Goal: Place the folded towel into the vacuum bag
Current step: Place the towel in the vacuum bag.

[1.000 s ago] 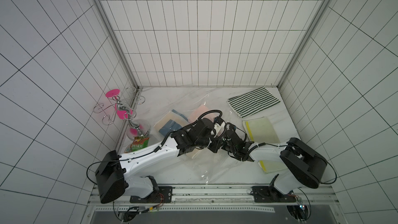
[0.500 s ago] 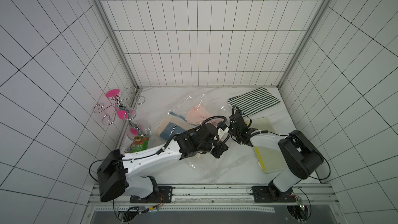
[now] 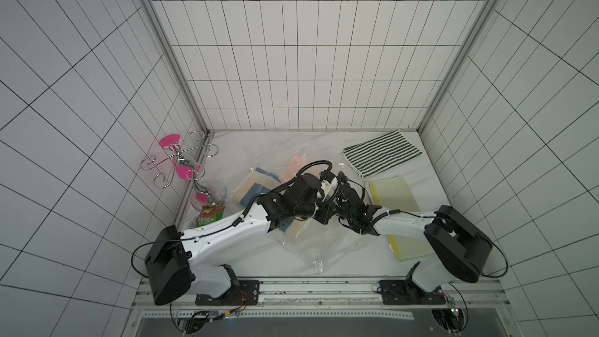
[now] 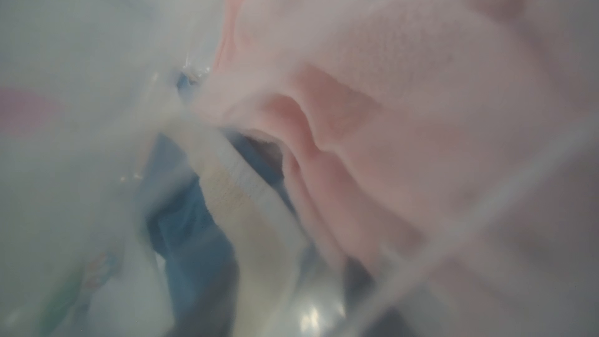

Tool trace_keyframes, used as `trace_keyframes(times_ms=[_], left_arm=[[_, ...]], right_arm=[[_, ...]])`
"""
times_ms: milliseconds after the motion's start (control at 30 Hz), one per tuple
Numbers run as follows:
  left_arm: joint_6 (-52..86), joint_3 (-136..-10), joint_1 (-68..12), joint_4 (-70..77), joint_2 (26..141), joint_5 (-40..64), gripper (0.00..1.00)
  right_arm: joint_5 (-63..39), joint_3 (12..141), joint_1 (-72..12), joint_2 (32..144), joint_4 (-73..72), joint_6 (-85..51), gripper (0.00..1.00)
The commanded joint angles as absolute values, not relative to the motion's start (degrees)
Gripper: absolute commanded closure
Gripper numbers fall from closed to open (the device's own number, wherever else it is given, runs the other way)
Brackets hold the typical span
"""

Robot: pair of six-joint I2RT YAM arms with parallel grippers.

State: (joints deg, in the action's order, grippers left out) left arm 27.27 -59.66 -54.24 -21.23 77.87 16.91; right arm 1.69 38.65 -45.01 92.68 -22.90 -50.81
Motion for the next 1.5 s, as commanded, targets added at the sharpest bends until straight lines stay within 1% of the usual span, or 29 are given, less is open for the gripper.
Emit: trace_keyframes(times_ms=[0,67,200,367,533,600,700,933,967,1033,1100,1167,1233,1300,1467], left_arm=[[28.6,-59.1,-55.2,-19.0,77.1,20.1,1.0],[29.2,-58.5,-55.5,-18.2,76.8,20.5,1.0],[28.9,-58.3,-55.9,-18.2,77.1,20.7,1.0],[28.8,-58.5,-56.3,-17.1,77.8,20.6,1.0],[28.5,-60.5,-57.1,-17.2,80.1,20.9,1.0],[28.3,-60.7,-57.2,-17.2,80.4,20.8,1.0],[28.0,-60.6,-57.1,-17.4,80.0,20.4,1.0],[26.4,-60.7,-53.7,-18.9,76.6,19.9,1.0],[25.4,-60.3,-53.4,-18.5,76.1,20.8,1.0],[24.7,-59.0,-53.4,-17.0,75.9,22.7,1.0],[25.2,-58.7,-53.7,-16.3,76.5,24.8,1.0],[25.7,-58.9,-54.4,-16.7,77.3,25.1,1.0],[25.6,-58.8,-55.1,-16.9,77.5,25.2,1.0],[25.6,-58.4,-55.5,-16.8,77.4,25.2,1.0],[25.1,-57.9,-55.5,-17.2,76.9,25.0,1.0]], right_arm=[[6.7,42.6,-44.2,97.6,-31.9,-49.5,0.29],[7.3,44.5,-43.3,99.8,-33.5,-45.8,0.26],[6.4,46.9,-43.7,100.0,-31.9,-40.1,0.25],[7.0,47.9,-45.0,97.8,-30.3,-33.9,0.28],[2.9,52.5,-43.9,102.9,-30.7,-32.4,0.3],[1.2,51.7,-43.9,103.7,-34.1,-32.0,0.34],[-2.7,48.4,-44.2,101.7,-38.8,-32.1,0.44],[-1.0,35.2,-45.4,92.5,-42.6,-33.0,0.58],[-1.1,34.1,-45.4,92.3,-44.4,-33.4,0.58],[-1.6,35.1,-45.5,93.6,-46.4,-33.3,0.58],[-1.9,38.6,-45.5,95.4,-46.1,-32.5,0.53],[-0.3,43.7,-45.4,97.7,-42.9,-31.5,0.41],[1.0,47.5,-45.1,100.7,-40.4,-30.3,0.36],[1.4,49.9,-44.4,103.9,-39.7,-29.9,0.33],[1.0,52.9,-43.1,110.7,-36.0,-27.3,0.31]])
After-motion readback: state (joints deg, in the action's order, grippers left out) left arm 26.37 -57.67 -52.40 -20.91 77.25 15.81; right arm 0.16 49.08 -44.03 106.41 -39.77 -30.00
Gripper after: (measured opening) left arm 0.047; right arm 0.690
